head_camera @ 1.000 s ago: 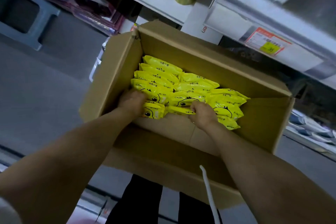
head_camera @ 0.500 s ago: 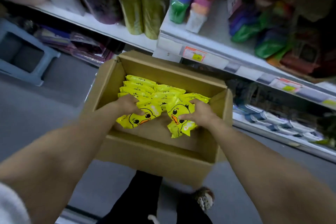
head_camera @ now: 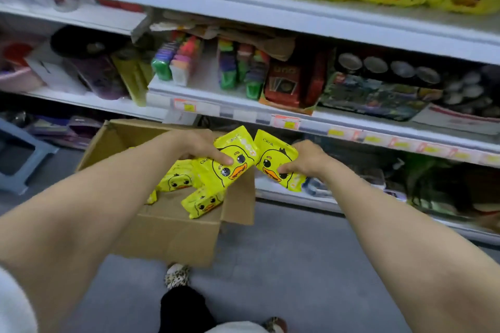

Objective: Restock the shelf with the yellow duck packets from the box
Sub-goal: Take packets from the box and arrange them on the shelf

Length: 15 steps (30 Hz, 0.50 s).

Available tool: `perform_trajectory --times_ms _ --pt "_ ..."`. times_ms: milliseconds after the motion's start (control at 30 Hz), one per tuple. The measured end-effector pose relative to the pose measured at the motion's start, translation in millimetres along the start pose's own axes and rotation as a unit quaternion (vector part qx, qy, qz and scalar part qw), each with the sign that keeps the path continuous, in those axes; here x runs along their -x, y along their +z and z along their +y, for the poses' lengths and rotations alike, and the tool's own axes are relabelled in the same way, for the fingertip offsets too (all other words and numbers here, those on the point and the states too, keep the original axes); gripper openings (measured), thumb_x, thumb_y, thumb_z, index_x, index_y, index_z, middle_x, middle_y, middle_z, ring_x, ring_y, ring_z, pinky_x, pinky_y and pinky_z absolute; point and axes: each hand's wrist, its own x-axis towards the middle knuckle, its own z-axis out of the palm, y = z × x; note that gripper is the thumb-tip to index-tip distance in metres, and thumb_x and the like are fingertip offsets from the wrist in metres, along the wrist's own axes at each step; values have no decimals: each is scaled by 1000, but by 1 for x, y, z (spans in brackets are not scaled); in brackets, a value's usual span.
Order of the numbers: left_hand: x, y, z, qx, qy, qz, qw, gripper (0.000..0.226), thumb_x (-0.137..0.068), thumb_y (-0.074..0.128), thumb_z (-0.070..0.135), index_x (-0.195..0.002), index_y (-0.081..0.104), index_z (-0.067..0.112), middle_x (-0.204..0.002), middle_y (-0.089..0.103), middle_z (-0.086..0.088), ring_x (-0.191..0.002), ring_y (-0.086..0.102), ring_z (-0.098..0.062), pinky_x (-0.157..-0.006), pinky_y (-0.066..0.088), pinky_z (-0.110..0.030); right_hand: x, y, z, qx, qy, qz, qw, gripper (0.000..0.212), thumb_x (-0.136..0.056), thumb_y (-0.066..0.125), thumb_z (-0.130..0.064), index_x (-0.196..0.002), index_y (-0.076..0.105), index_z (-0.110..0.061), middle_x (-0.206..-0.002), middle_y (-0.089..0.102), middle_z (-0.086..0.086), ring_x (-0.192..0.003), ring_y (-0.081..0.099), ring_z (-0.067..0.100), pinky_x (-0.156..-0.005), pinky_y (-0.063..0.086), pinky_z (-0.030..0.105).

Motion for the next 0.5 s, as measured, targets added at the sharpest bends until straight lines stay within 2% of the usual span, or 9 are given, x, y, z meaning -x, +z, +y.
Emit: perform_trajectory --times_ms 133,200,267,367,433,500 --pt "2 38 100 -57 28 15 998 52 -65 88 21 -111 65 8 -97 75 -13 -89 73 -32 -85 56 -52 50 -71 58 -33 -14 52 998 25 -71 88 -32 -86 70 -22 -89 73 -1 -85 68 19 -74 52 27" --pt "2 52 150 -89 61 23 994 51 -66 87 20 -111 66 8 -94 76 -11 -86 73 -29 -81 59 -46 72 -104 87 -34 -9 86 996 29 -71 88 -34 -91 74 -19 -91 74 1 -88 69 21 -78 53 30" --pt "9 65 199 -115 95 27 988 39 -70 85 18 -104 69 8 -89 76 -8 -79 74 -23 -71 59 -36 91 -136 113 -26 -5 112 993 34 -70 88 -37 -93 76 -15 -90 75 2 -89 70 22 -78 54 33" --pt "20 78 268 -132 139 48 980 34 -72 84 16 -102 69 8 -87 76 -7 -75 74 -23 -65 58 -33 116 -182 145 -28 -10 132 991 36 -69 89 -36 -92 76 -12 -89 77 4 -88 72 24 -80 57 38" --pt "21 81 310 -165 160 67 971 41 -71 85 20 -106 67 8 -89 76 -7 -78 74 -25 -71 59 -37 131 -210 161 -44 -13 155 987 33 -68 89 -35 -90 75 -15 -85 77 1 -87 73 23 -79 57 37" --pt "20 83 350 -180 176 79 965 56 -67 88 26 -114 64 8 -102 74 -8 -93 72 -28 -88 56 -44 142 -237 175 -53 -10 178 982 30 -67 89 -35 -86 74 -17 -82 77 -2 -84 73 20 -77 58 35"
